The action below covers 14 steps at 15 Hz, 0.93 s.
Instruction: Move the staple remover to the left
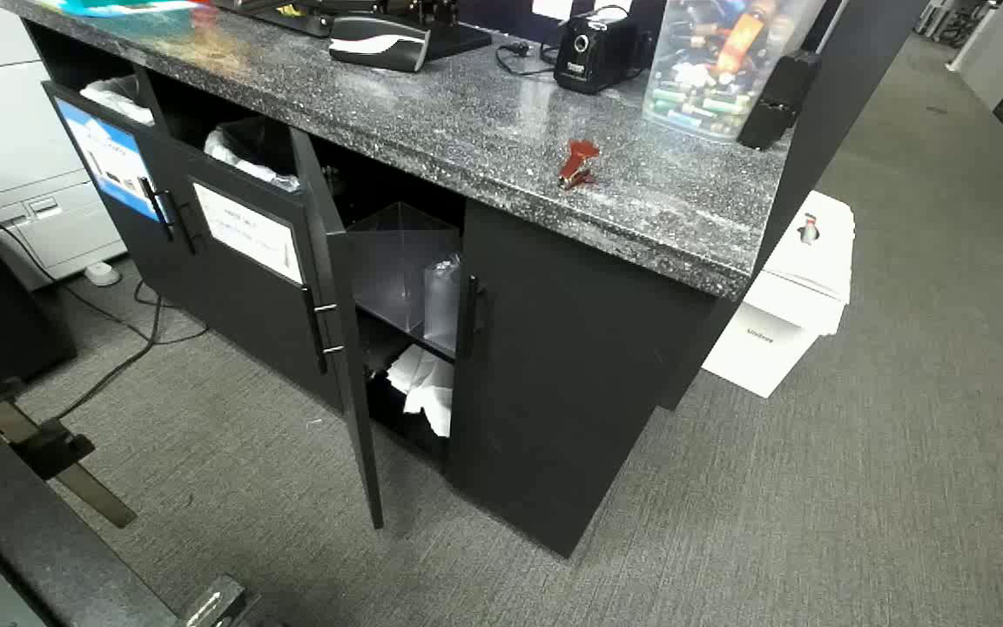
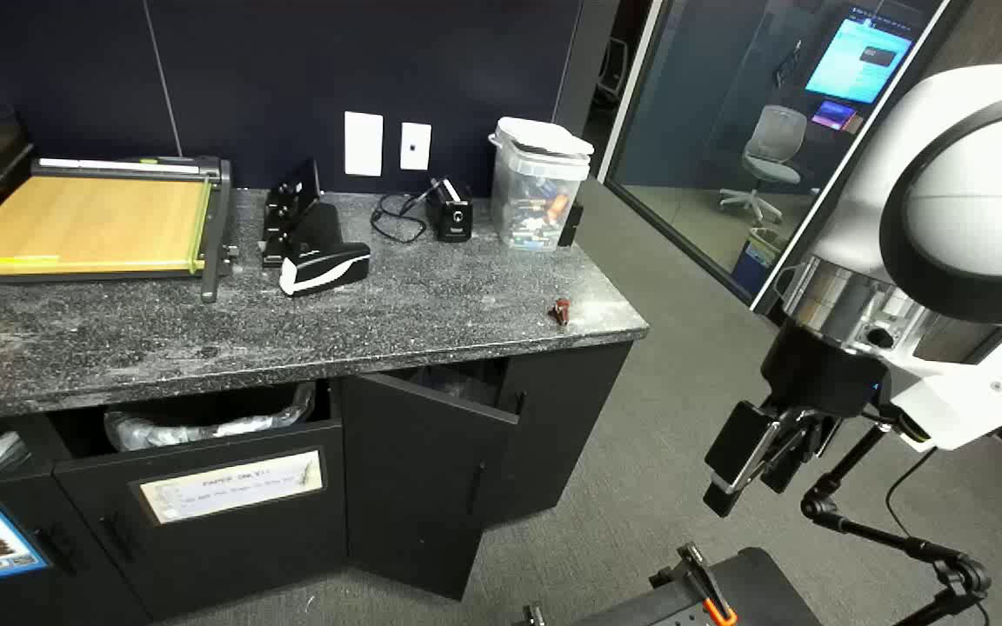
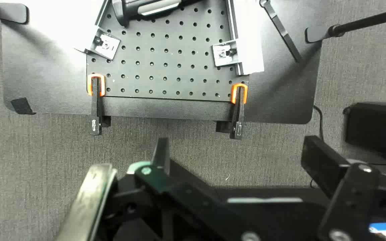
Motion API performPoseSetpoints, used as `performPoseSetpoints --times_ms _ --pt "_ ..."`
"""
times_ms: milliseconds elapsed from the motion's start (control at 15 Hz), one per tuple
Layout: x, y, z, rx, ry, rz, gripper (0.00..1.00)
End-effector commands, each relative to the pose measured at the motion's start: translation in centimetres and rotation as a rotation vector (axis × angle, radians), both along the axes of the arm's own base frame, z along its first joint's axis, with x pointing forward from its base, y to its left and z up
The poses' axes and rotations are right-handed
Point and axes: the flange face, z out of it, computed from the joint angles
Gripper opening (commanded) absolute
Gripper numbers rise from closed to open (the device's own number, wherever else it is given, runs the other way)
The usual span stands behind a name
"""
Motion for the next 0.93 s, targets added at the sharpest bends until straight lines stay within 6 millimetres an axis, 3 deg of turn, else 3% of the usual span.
performPoseSetpoints --times_ms 0,800,867 --pt "0.0 0.0 0.0 0.0 0.0 0.0 1.0" --pt "0.0 0.0 0.0 0.0 0.0 0.0 1.0" --pt "1.2 0.4 0.4 -0.006 -0.001 -0.02 1.0"
